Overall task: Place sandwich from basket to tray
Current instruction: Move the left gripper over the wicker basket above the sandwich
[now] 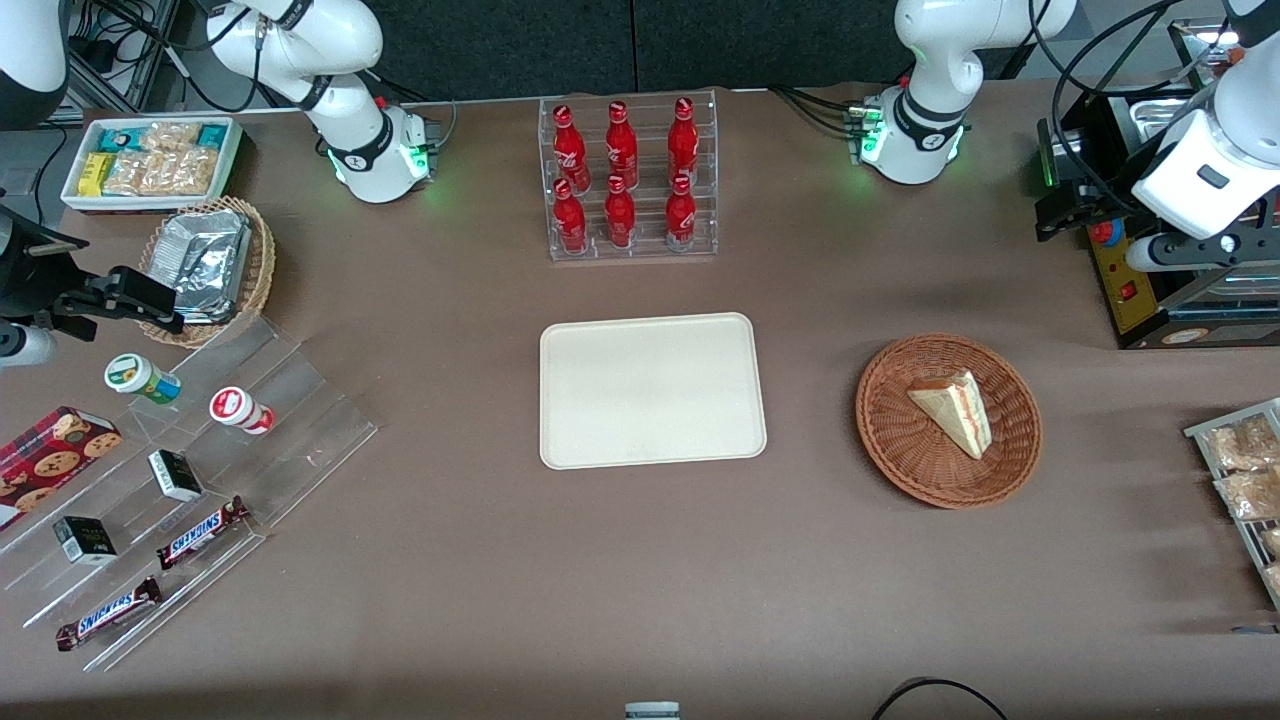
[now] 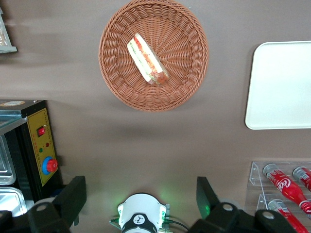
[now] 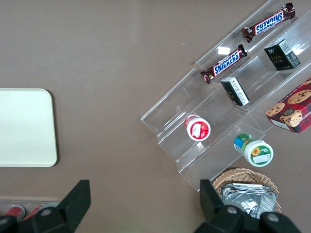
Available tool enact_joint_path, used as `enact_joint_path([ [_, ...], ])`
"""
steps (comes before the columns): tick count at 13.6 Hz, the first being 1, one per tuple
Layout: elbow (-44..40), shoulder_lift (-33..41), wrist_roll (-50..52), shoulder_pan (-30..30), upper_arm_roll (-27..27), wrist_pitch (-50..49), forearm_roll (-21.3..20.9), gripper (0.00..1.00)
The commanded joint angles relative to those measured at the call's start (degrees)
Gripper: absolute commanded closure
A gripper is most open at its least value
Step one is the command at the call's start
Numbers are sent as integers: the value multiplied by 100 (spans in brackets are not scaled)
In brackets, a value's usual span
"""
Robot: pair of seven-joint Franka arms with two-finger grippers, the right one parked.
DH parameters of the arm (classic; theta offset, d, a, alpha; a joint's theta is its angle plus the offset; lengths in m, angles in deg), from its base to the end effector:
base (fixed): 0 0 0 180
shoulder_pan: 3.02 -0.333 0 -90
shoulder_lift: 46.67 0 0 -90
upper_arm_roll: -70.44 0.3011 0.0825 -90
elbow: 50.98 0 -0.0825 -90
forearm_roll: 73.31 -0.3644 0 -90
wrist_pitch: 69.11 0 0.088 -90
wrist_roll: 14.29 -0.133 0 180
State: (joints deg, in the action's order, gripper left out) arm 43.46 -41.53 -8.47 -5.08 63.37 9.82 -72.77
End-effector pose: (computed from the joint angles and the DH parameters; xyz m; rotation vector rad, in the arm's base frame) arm 0.4792 -0.0459 0.5802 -3.1101 -0.0228 0.2818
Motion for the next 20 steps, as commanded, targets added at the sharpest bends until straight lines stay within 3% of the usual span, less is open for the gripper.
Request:
enact_joint_path([
  [1,-13,57,-134,-40,-23,25,-106,0],
  [5,407,13,-37,-40,-23,226,-115,0],
  [14,2182,-13,33,-58,-23,2194,-133,0],
  [20,3115,-144,1148,-58,-23,3750,-133,0],
])
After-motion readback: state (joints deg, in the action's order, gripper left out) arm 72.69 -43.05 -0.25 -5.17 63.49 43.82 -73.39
